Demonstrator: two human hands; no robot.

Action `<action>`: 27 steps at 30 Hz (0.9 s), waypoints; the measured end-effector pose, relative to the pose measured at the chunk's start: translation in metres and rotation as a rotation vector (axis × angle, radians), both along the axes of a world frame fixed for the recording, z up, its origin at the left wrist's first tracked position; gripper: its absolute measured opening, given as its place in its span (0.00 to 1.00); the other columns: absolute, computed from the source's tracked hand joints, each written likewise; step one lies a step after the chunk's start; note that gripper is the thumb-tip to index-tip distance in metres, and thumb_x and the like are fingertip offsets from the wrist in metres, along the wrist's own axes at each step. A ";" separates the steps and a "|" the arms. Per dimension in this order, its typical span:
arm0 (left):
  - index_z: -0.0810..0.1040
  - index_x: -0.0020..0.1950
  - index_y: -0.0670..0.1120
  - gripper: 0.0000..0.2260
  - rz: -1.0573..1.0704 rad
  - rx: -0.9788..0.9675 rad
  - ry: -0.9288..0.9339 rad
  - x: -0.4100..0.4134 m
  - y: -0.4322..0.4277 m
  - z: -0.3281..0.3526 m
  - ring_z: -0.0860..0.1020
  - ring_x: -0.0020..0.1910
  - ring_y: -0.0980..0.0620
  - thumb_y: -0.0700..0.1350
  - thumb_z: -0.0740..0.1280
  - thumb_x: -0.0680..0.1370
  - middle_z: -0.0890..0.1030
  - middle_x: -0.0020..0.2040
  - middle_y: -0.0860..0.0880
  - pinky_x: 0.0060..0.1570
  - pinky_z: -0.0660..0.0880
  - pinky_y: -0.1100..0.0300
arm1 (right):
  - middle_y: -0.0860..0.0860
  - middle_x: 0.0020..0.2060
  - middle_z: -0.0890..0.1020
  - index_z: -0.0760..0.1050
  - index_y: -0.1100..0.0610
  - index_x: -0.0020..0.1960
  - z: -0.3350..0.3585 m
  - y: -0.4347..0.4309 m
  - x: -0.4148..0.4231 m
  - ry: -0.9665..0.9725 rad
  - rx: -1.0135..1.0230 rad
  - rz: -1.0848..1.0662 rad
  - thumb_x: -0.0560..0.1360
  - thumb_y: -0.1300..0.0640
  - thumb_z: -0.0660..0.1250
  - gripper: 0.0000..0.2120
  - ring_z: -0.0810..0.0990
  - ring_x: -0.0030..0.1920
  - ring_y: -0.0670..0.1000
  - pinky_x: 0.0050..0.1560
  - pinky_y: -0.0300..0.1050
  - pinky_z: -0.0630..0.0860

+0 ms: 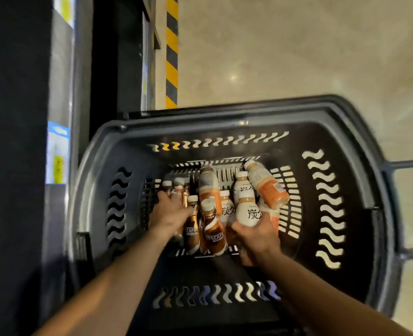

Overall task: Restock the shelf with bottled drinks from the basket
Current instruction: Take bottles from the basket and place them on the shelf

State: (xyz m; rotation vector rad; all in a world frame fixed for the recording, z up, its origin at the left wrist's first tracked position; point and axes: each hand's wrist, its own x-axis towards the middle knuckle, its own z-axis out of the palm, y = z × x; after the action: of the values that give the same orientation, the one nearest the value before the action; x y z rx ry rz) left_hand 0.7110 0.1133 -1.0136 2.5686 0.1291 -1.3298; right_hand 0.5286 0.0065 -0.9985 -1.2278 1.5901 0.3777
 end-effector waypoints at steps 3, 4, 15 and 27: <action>0.62 0.73 0.46 0.33 0.260 -0.190 0.129 -0.025 -0.004 0.088 0.76 0.57 0.47 0.49 0.74 0.73 0.74 0.68 0.45 0.54 0.75 0.49 | 0.48 0.51 0.77 0.65 0.53 0.71 0.083 -0.017 -0.003 -0.043 0.006 0.090 0.69 0.46 0.77 0.36 0.75 0.53 0.51 0.58 0.50 0.75; 0.60 0.75 0.46 0.35 0.312 -0.235 0.161 -0.033 -0.010 0.123 0.74 0.64 0.45 0.48 0.74 0.73 0.71 0.71 0.45 0.63 0.72 0.45 | 0.46 0.49 0.77 0.64 0.53 0.72 0.116 -0.024 -0.003 -0.057 -0.002 0.112 0.70 0.46 0.76 0.36 0.76 0.51 0.50 0.55 0.47 0.75; 0.66 0.69 0.46 0.27 0.528 -0.519 0.157 -0.121 -0.045 0.528 0.77 0.56 0.45 0.42 0.71 0.73 0.76 0.63 0.43 0.52 0.76 0.52 | 0.50 0.49 0.81 0.69 0.51 0.61 0.514 -0.081 -0.017 -0.159 -0.248 0.357 0.67 0.41 0.75 0.29 0.80 0.46 0.53 0.46 0.50 0.79; 0.70 0.67 0.49 0.24 0.886 -0.728 -0.090 -0.238 0.016 0.743 0.81 0.51 0.49 0.43 0.74 0.73 0.81 0.56 0.47 0.42 0.76 0.56 | 0.47 0.45 0.83 0.72 0.46 0.53 0.710 -0.046 -0.093 -0.477 -0.204 0.421 0.70 0.50 0.76 0.17 0.82 0.43 0.48 0.40 0.46 0.79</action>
State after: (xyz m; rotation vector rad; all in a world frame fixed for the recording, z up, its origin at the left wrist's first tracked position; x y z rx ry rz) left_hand 0.4733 0.1293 -0.2707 1.6172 0.5663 -0.7163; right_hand 0.4357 -0.0393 -0.2887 -1.6717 0.9761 0.1660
